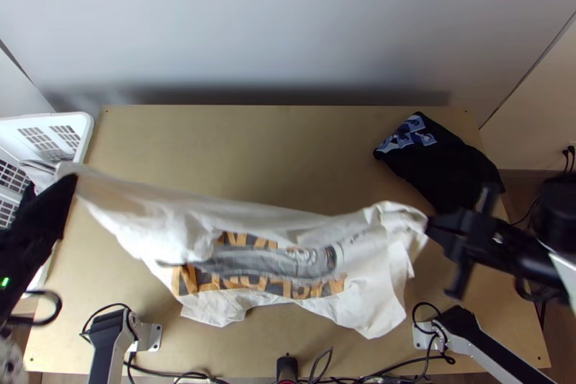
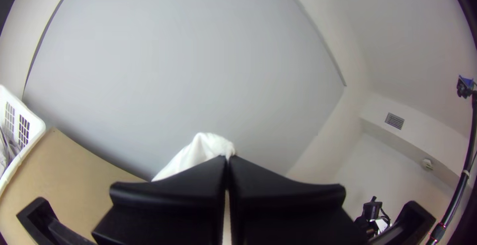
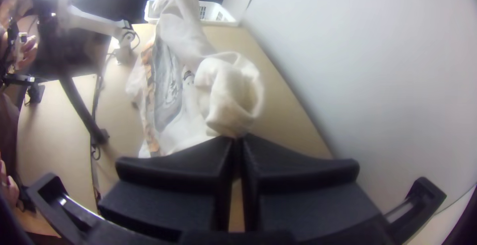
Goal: Fold the t-shirt
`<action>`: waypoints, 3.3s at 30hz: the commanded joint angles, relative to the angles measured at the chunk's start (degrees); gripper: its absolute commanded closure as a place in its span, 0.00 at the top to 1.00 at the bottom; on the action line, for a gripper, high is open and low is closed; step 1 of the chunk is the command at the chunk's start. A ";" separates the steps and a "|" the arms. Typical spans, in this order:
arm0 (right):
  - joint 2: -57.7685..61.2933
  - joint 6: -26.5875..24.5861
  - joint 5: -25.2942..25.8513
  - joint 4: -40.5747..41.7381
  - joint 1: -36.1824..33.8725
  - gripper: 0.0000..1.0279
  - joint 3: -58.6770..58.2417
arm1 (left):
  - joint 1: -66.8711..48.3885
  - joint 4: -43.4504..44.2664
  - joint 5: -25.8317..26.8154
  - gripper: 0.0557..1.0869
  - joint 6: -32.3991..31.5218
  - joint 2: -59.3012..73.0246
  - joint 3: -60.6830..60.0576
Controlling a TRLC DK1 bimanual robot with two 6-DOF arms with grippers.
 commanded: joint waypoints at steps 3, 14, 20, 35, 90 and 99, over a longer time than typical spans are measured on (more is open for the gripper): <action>7.12 -3.44 -1.01 10.86 -5.80 0.03 -8.48 | -0.62 13.47 -0.19 0.03 -0.95 6.55 -12.28; 26.81 -3.44 -8.13 23.60 -15.73 0.03 -14.01 | -14.94 25.51 -8.81 0.03 9.07 23.60 -26.78; 37.53 -3.53 -8.04 28.79 -16.79 0.03 -13.05 | -18.37 34.66 -11.18 0.03 10.30 36.61 -26.34; 62.31 -2.04 -6.37 32.57 -19.07 0.03 3.83 | -18.99 43.36 -14.70 0.03 11.44 66.67 -11.84; 76.73 12.46 10.59 26.59 -13.01 0.86 35.56 | -11.87 31.05 -21.11 0.03 16.01 98.22 21.91; 92.20 10.71 13.23 17.63 -7.12 0.85 55.33 | -12.04 31.05 -21.64 0.03 16.62 98.31 21.56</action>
